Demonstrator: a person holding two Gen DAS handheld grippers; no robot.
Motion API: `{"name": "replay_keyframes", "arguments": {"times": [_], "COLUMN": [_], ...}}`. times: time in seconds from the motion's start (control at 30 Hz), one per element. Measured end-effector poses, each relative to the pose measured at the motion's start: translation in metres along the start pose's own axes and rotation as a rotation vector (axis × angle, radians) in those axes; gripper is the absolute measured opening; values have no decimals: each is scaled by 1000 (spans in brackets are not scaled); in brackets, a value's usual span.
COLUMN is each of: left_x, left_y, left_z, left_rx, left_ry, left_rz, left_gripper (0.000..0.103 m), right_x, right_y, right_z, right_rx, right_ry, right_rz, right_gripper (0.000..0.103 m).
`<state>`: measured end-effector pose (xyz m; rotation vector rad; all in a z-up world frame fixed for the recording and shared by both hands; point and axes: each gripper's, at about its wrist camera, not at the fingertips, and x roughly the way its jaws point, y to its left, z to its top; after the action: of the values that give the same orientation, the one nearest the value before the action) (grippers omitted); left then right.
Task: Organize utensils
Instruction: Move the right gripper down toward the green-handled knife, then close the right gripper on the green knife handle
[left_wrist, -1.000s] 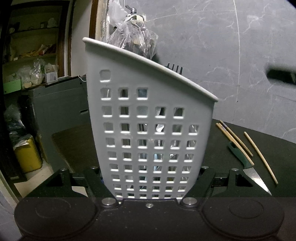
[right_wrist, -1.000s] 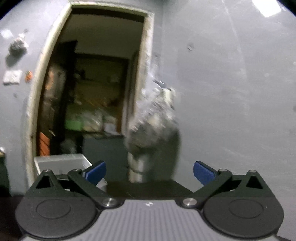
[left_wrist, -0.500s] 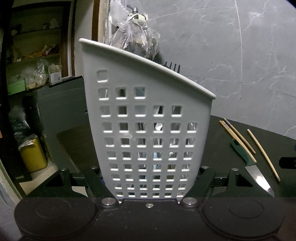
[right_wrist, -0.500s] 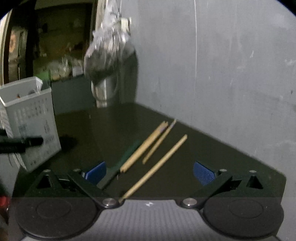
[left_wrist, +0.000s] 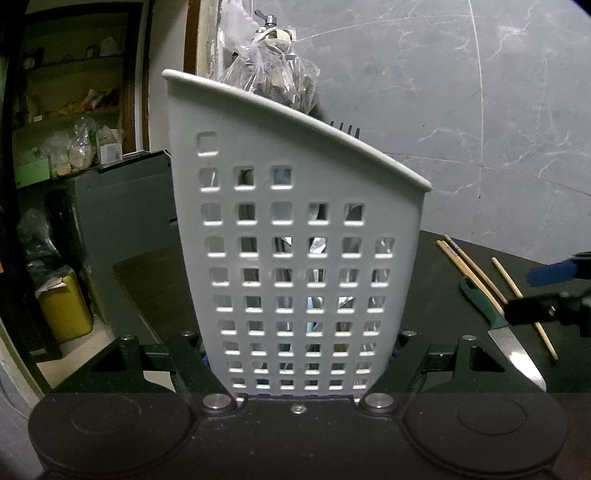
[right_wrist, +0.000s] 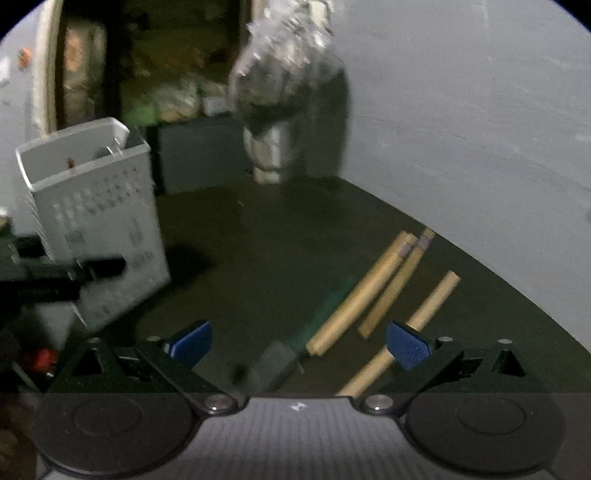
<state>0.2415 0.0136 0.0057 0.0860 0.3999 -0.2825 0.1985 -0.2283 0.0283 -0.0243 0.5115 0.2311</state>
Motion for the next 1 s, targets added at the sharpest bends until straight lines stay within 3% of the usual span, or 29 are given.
{"name": "replay_keyframes", "arguments": {"times": [0.1,0.17,0.27,0.5,0.87,1.0], "left_x": [0,0,0,0,0,0], "left_y": [1,1,1,1,2,3], "left_z": [-1,0,0,-1,0,0], "left_rx": [-1,-2,-2,-2,-1,-1], "left_ry": [-1,-1,-1,-2,-1,-1], "left_rz": [0,0,0,-2,-4,-5], "left_gripper": [76,75,76,76,76,76], "right_x": [16,26,42,75,83,77], "right_y": [-9,-13,-16,-33,-44,-36], "right_z": [12,18,26,32,26,24], "right_rx": [29,36,17,99,134,107], "right_ry": [6,20,48,133,130,133], "right_rz": [142,160,150,91,56,62], "right_gripper": [103,100,96,69,47,32]}}
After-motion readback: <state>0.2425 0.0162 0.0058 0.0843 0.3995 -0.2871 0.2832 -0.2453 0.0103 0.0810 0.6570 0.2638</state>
